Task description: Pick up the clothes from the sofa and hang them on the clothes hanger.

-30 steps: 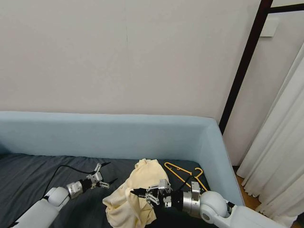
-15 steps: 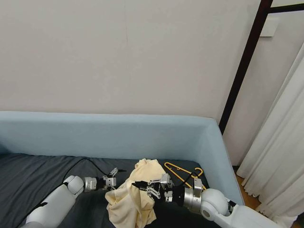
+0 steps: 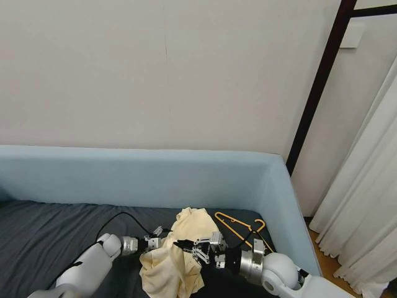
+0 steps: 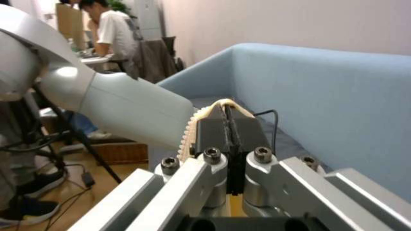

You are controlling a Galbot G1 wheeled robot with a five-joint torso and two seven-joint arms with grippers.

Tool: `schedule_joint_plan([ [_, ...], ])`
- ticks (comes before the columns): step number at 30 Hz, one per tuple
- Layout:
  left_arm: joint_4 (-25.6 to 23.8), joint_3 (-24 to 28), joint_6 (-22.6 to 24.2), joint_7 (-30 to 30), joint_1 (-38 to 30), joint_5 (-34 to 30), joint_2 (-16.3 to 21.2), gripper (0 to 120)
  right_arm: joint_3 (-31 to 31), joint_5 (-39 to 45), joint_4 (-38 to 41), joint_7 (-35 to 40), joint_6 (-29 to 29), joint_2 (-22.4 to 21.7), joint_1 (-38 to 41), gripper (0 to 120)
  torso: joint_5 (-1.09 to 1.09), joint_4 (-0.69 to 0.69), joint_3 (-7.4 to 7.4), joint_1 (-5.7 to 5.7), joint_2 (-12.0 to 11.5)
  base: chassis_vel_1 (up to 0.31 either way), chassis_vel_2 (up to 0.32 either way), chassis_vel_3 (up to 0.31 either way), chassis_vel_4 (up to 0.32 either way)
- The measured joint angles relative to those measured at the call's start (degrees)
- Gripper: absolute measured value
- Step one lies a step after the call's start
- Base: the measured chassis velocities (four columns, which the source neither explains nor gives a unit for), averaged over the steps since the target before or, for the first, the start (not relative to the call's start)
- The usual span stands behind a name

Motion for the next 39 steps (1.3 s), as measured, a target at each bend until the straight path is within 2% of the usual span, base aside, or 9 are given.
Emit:
schedule_joint_plan([
  [10, 1.58, 3.42, 0.26, -2.71, -1.06, 3.76, -1.57, 97, 1.68, -1.21, -0.98, 5.06, 1.15, 1.31, -6.06, 0, 0.01, 0.01, -0.01, 0.00, 0.01, 0.000, 0.000, 0.000, 0.000],
  [14, 1.80, 3.46, 1.12, -7.23, -0.58, 4.57, -1.92, 81, 1.70, -1.46, -1.02, 5.12, 1.20, 1.44, -6.18, 0, -0.01, 0.01, -0.01, 0.00, 0.01, 0.000, 0.000, 0.000, 0.000],
  [15, 1.80, 3.46, 1.12, -7.23, -0.58, 4.57, -1.92, 81, 1.70, -1.46, -1.02, 5.12, 1.20, 1.44, -6.18, 0, -0.01, 0.01, -0.01, 0.00, 0.01, 0.000, 0.000, 0.000, 0.000],
  [22, 1.58, 2.04, 1.60, -7.43, 0.13, 3.17, -1.00, 51, 1.36, -1.69, -1.23, 5.09, 1.22, 1.25, -5.91, 0, -0.01, 0.00, 0.00, 0.00, 0.00, 0.000, 0.000, 0.000, 0.000],
  [24, 1.43, 1.50, 1.62, -7.53, 0.30, 2.66, -0.86, 48, 1.37, -1.76, -1.27, 5.08, 1.24, 1.24, -5.92, 0, -0.01, 0.01, 0.00, 0.00, 0.00, 0.000, 0.000, 0.000, 0.000],
  [29, -0.71, -1.97, 2.66, -11.17, 1.15, -1.86, -0.26, 25, 1.83, -2.48, -1.68, 6.92, 1.49, 0.97, -6.27, 0, -0.01, 0.01, 0.00, 0.00, 0.00, 0.000, 0.000, 0.000, 0.000],
  [31, -1.13, -2.53, 2.83, -11.45, 1.19, -2.71, -0.19, 22, 1.98, -2.63, -1.75, 7.42, 1.50, 0.89, -6.37, 0, -0.01, 0.01, 0.00, 0.00, 0.00, 0.000, 0.000, 0.000, 0.000],
  [34, -5.62, -4.68, 4.84, -13.14, 1.80, -8.74, 0.92, 8, 2.71, -3.70, -1.98, 11.35, 1.44, 0.22, -6.72, 0, 0.00, 0.00, 0.00, 0.00, 0.00, 0.000, 0.000, 0.000, 0.000],
  [39, -12.00, -5.99, 7.19, -15.77, 2.32, -15.39, 2.76, 0, 3.65, -5.02, -1.68, 18.23, -0.59, -0.71, -6.53, 0, 0.01, 0.00, 0.00, 0.00, 0.00, 0.000, 0.000, 0.000, 0.000],
])
